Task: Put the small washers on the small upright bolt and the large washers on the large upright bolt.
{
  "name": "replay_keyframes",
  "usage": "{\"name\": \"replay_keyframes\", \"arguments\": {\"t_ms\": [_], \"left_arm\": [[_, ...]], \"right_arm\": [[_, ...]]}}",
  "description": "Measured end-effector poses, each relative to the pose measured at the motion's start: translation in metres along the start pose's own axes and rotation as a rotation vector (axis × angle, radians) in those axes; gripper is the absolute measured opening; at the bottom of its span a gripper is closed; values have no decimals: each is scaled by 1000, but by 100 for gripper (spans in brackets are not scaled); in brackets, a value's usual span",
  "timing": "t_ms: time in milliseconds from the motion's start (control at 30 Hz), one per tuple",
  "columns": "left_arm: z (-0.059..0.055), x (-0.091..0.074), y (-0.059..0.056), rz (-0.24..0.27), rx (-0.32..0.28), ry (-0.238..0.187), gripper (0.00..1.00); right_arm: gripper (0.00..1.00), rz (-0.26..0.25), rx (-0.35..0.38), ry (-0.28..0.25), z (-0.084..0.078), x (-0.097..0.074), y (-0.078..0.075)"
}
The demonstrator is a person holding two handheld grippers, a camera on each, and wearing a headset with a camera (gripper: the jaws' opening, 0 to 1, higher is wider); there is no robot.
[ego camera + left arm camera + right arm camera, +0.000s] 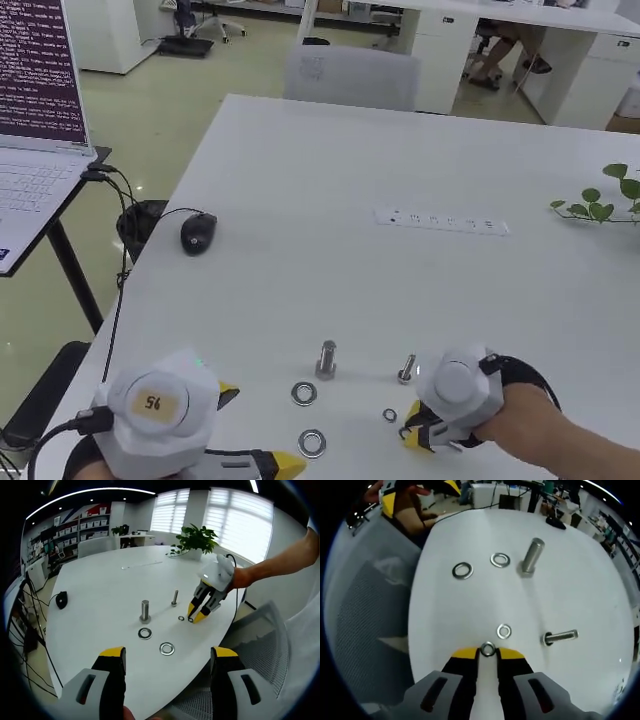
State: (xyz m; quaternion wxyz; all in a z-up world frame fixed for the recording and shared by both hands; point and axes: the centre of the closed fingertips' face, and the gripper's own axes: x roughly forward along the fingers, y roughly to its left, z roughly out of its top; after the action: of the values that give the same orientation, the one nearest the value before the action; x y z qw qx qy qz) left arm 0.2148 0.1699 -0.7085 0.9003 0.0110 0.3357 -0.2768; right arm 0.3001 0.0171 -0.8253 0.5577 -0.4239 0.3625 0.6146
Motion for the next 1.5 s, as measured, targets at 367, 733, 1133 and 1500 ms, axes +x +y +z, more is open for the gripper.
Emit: {"name": "replay_keyframes", "arguments": {"t_ms": [367, 733, 1133, 1500], "left_arm": [[4, 5, -4, -13, 12, -3, 68], [-2, -1, 1, 2, 0, 3, 68], [2, 3, -1, -7, 4, -3, 68], [1, 3, 0, -5, 7, 1, 68]], "right_arm": [[14, -37, 54, 4, -1, -1, -1], [13, -51, 155, -44, -8, -7, 1], [13, -111, 224, -96, -6, -33, -22], [13, -179, 243, -124, 4, -59, -61]]}}
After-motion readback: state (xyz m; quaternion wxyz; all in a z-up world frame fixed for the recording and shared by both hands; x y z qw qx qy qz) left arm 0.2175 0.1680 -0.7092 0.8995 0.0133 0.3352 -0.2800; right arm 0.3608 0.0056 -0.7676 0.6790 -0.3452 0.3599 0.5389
